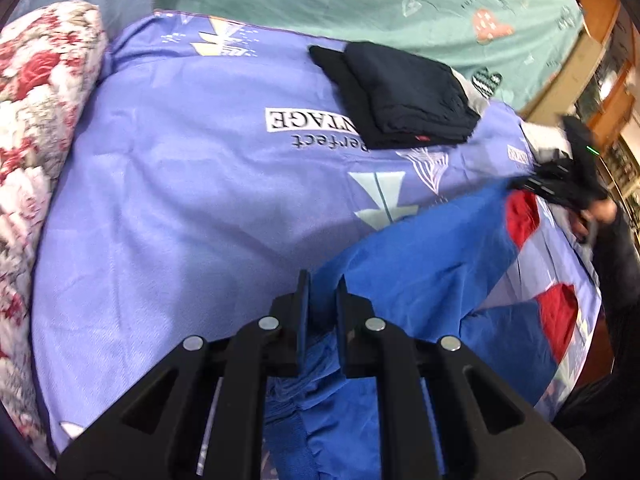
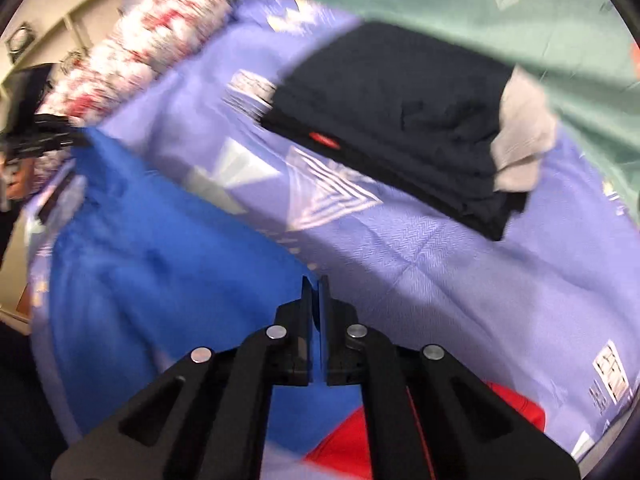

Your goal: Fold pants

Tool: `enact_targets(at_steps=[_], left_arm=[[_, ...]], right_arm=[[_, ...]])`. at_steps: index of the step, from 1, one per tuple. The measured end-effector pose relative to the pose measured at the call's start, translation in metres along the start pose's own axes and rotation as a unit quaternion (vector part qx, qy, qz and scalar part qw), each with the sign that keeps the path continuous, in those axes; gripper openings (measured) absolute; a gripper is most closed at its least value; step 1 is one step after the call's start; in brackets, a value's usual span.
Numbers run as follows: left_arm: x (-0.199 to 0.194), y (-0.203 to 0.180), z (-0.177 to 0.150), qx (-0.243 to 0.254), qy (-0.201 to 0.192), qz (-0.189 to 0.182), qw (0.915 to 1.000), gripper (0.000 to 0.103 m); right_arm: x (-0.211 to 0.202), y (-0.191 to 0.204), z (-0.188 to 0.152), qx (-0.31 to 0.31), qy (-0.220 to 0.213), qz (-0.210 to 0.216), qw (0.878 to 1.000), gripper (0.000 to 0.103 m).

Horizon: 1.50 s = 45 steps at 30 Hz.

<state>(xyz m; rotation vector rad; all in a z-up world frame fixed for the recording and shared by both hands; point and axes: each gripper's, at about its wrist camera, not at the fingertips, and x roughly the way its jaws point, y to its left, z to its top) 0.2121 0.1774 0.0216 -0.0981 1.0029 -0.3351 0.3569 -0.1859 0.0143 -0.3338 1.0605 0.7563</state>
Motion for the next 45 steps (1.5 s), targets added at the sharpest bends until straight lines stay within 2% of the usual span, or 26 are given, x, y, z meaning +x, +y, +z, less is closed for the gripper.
enact_targets(at_steps=[3,5,10,13,15,16,17,19,23,26,28,31,35,38,41,45], left_arm=[[-0.019,-0.006,-0.008,-0.001,-0.011,-0.007,0.9999,0.011],[-0.030,-0.013,-0.019,0.005,-0.018,-0.008,0.9998,0.011],[-0.055,-0.028,-0.066,0.032,-0.028,0.018,0.9989,0.012],[-0.058,-0.025,-0.094,0.019,-0.015,0.021,0.9995,0.015],[-0.056,-0.022,-0.111,0.009,-0.002,0.030,0.9995,0.022],[-0.055,-0.020,-0.120,0.000,0.008,0.041,0.9991,0.035],[-0.054,-0.018,-0.126,-0.006,0.014,0.054,0.9984,0.056],[-0.054,-0.012,-0.135,-0.031,0.016,0.089,0.9954,0.074],[-0.051,-0.006,-0.146,-0.078,0.056,0.066,0.9932,0.077],[-0.053,-0.009,-0.152,-0.095,0.065,0.070,0.9909,0.085],[-0.054,-0.008,-0.157,-0.121,0.070,0.052,0.9888,0.085],[-0.055,-0.008,-0.160,-0.159,0.076,0.034,0.9838,0.085],[-0.053,-0.015,-0.158,-0.190,0.071,0.042,0.9784,0.085],[-0.041,-0.021,-0.153,-0.206,0.081,0.039,0.9745,0.085],[-0.029,-0.025,-0.151,-0.230,0.092,0.017,0.9687,0.083],[-0.020,-0.032,-0.144,-0.230,0.096,0.020,0.9683,0.077]], right_arm=[[-0.048,0.032,-0.029,-0.006,-0.027,0.022,0.999,0.002],[-0.070,0.054,-0.061,-0.001,-0.037,0.035,0.999,0.002],[-0.085,0.111,-0.118,0.043,-0.064,0.069,0.995,0.002],[-0.077,0.142,-0.149,0.062,-0.062,0.089,0.992,0.002],[-0.068,0.155,-0.169,0.072,-0.059,0.099,0.991,0.003],[-0.063,0.158,-0.176,0.082,-0.056,0.104,0.990,0.003],[-0.057,0.161,-0.183,0.087,-0.050,0.104,0.990,0.003],[-0.043,0.167,-0.194,0.094,-0.038,0.094,0.990,0.003],[-0.014,0.174,-0.200,0.104,0.019,0.077,0.991,0.012],[-0.010,0.182,-0.198,0.101,0.034,0.069,0.992,0.030],[-0.017,0.188,-0.196,0.089,0.029,0.063,0.994,0.043],[-0.033,0.189,-0.198,0.088,0.003,0.043,0.995,0.048],[-0.055,0.172,-0.204,0.128,-0.033,-0.021,0.991,0.048],[-0.064,0.156,-0.213,0.166,-0.051,-0.090,0.981,0.048],[-0.072,0.145,-0.222,0.202,-0.070,-0.101,0.972,0.048],[-0.080,0.132,-0.230,0.222,-0.090,-0.104,0.965,0.048]])
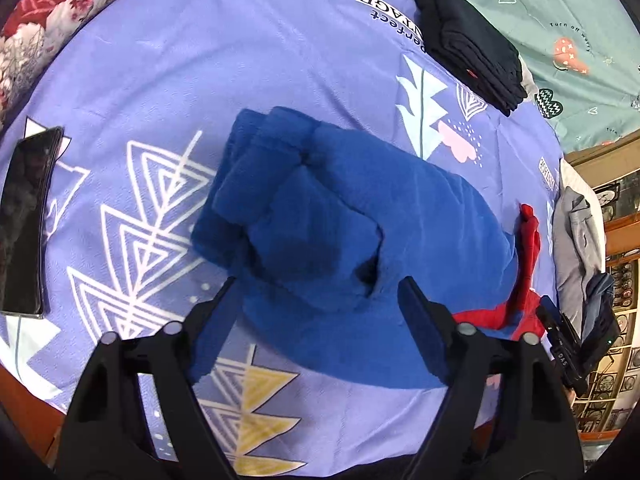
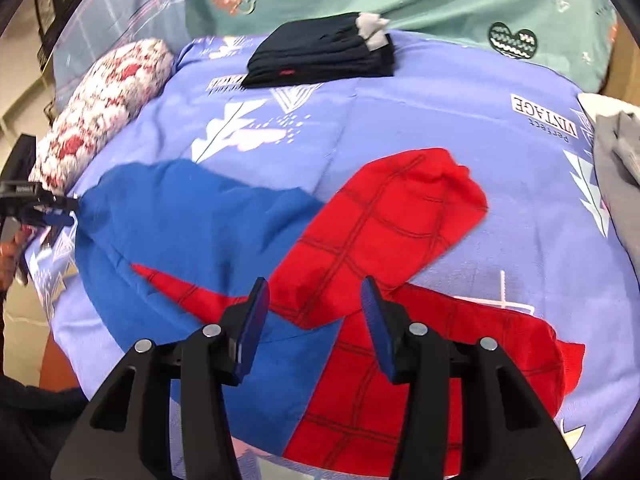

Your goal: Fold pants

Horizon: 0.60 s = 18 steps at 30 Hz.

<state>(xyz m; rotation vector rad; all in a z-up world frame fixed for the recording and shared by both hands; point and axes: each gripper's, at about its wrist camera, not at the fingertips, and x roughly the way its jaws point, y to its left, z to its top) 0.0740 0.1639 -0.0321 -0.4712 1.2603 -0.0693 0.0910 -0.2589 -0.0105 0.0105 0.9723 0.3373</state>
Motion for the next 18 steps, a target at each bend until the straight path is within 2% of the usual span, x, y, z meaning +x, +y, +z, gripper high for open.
enact_targets(at_steps=[6,8,12,14,16,18], left_arm=[[0.005,0.003,0.017,-0.034,0.001,-0.016,0.9993,0.068],[0.010,0.002,0.017,-0.039,0.004,-0.006,0.9992,0.062],[0.022,0.000,0.015,-0.039,0.025,-0.009,0.9989,0.056],[0.029,0.004,0.012,-0.061,0.040,-0.015,0.9972,0.047],[0.033,0.006,0.007,-0.075,0.045,-0.026,0.9958,0.047],[0.032,0.005,0.006,-0.071,0.036,-0.020,0.9966,0.045]], right_arm=[[0.006,-0.007,-0.002,0.027,0.006,0.005,1.000,0.048],[0.006,-0.008,-0.003,0.033,0.005,0.006,0.999,0.048],[0.003,-0.010,-0.002,0.037,-0.001,0.003,0.999,0.048],[0.003,-0.011,0.000,0.038,-0.002,0.003,0.999,0.048],[0.003,-0.012,0.001,0.041,-0.006,0.005,0.999,0.048],[0.003,-0.011,0.003,0.041,-0.009,0.009,0.999,0.048]])
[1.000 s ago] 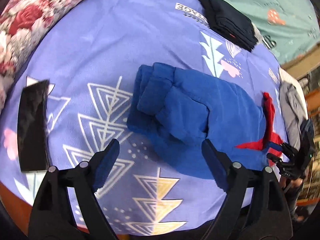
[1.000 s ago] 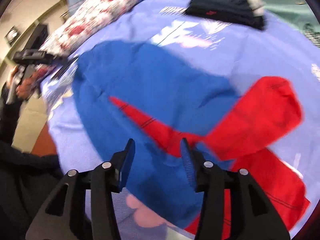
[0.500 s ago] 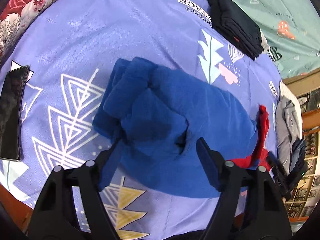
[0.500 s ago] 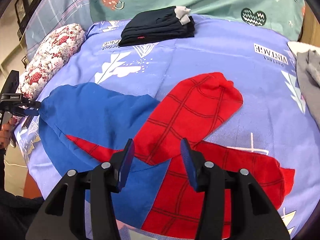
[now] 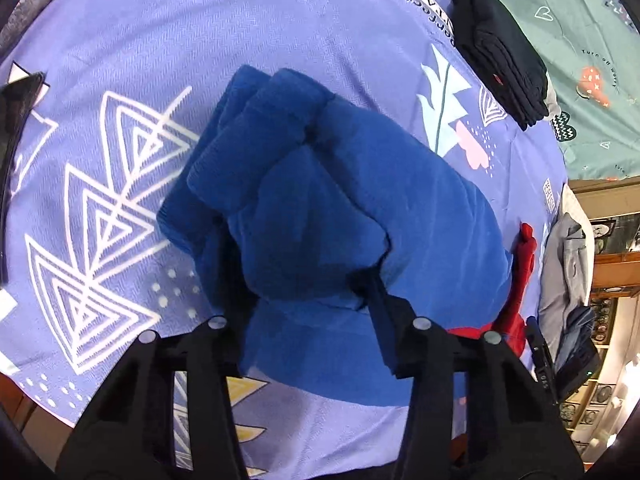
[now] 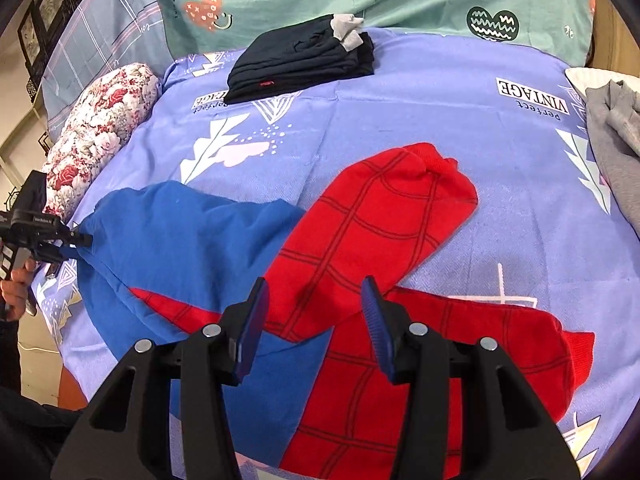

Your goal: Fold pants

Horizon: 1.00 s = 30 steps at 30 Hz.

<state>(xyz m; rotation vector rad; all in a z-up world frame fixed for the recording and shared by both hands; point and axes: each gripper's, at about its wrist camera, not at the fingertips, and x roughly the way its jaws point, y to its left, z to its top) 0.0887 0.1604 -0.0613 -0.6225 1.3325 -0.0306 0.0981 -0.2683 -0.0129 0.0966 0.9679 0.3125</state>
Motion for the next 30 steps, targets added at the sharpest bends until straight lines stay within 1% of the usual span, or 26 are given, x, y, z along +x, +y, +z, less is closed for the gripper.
enact_targets(at_steps=[2,4,6,8,10,12,13,14,15,18,21,22,24,28,29,30], left_arm=[[0.000,0.002,0.004,-0.003,-0.007,0.003,1.0000,0.039],[0.002,0.009,0.010,-0.026,-0.012,0.003,0.9996,0.038],[0.001,0.010,0.015,-0.034,-0.028,0.010,0.9990,0.038],[0.000,0.005,0.015,-0.022,-0.040,0.024,0.9987,0.038],[-0.002,-0.003,0.014,-0.003,-0.053,0.039,0.9978,0.037],[-0.005,-0.008,0.012,0.011,-0.062,0.043,0.9971,0.025],[-0.008,-0.009,0.011,0.018,-0.064,0.037,0.9971,0.012],[-0.011,-0.009,0.010,0.020,-0.066,0.031,0.9972,0.009],[-0.016,-0.010,0.009,0.020,-0.072,0.023,0.9969,0.008],[-0.025,-0.013,0.007,0.030,-0.084,0.020,0.9958,0.007],[-0.025,-0.009,0.008,0.028,-0.076,0.011,0.9967,0.007],[-0.024,-0.007,0.008,0.025,-0.074,0.009,0.9969,0.007],[-0.021,-0.003,0.010,0.021,-0.069,0.005,0.9974,0.007],[-0.012,-0.001,0.011,0.017,-0.060,0.003,0.9981,0.007],[-0.009,-0.001,0.011,0.019,-0.056,0.003,0.9982,0.008],[-0.007,-0.002,0.011,0.019,-0.054,0.004,0.9983,0.008]], right_arm=[[0.002,0.002,0.001,-0.001,0.001,0.002,1.000,0.048],[0.005,0.004,0.002,-0.001,0.005,0.002,1.000,0.048],[0.007,0.005,0.003,0.003,0.007,-0.005,1.000,0.048],[0.008,0.004,0.005,0.010,0.007,-0.017,1.000,0.049],[0.010,0.001,0.009,0.013,0.010,-0.038,0.999,0.049],[0.015,-0.001,0.018,0.012,0.012,-0.060,0.998,0.049],[0.018,-0.002,0.022,0.012,0.016,-0.065,0.998,0.049],[0.024,-0.002,0.031,0.014,0.024,-0.073,0.997,0.049],[0.028,-0.001,0.036,0.015,0.029,-0.078,0.996,0.049],[0.047,0.006,0.060,0.002,0.040,-0.111,0.993,0.049],[0.068,0.014,0.079,-0.021,0.049,-0.145,0.988,0.050],[0.076,0.014,0.082,-0.023,0.058,-0.154,0.986,0.050],[0.095,0.009,0.086,-0.009,0.082,-0.178,0.981,0.050],[0.111,0.005,0.085,-0.005,0.112,-0.184,0.976,0.049],[0.113,0.005,0.084,-0.010,0.116,-0.188,0.975,0.046],[0.115,0.006,0.082,-0.019,0.120,-0.190,0.974,0.031]])
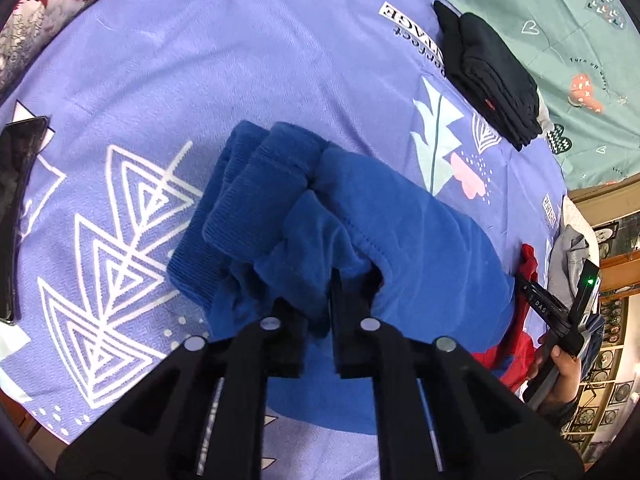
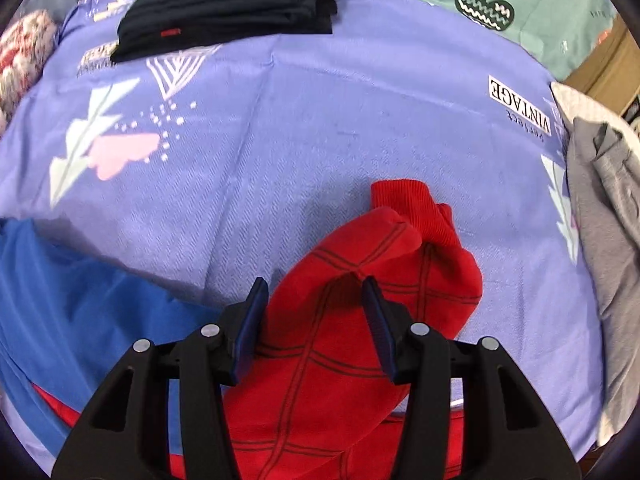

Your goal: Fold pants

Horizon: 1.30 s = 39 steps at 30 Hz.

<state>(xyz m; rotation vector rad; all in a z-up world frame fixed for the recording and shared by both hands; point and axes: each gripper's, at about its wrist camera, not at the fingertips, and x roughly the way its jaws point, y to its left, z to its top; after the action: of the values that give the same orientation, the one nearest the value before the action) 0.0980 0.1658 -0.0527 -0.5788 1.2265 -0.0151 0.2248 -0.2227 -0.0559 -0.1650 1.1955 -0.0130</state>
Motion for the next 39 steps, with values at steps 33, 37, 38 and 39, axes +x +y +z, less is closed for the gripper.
enact_targets(at_steps=[33,37,38,39], left_arm=[[-0.012,0.019,-0.030,0.019,0.005,0.055,0.9983,0.004],[-0.005,0.026,-0.035,0.018,0.008,0.063,0.9978,0.013],[-0.009,0.025,-0.035,0.020,0.006,0.066,0.9976,0.016],[-0.013,0.024,-0.036,0.024,0.005,0.068,0.9974,0.018]], right_arm=[[-0.068,-0.144,-0.201,0.231,-0.047,0.193,0.952,0.003],[-0.068,-0.146,-0.212,0.239,-0.055,0.210,0.946,0.010],[-0.072,-0.146,-0.212,0.237,-0.056,0.208,0.947,0.021],[-0.079,-0.146,-0.210,0.229,-0.060,0.202,0.950,0.035]])
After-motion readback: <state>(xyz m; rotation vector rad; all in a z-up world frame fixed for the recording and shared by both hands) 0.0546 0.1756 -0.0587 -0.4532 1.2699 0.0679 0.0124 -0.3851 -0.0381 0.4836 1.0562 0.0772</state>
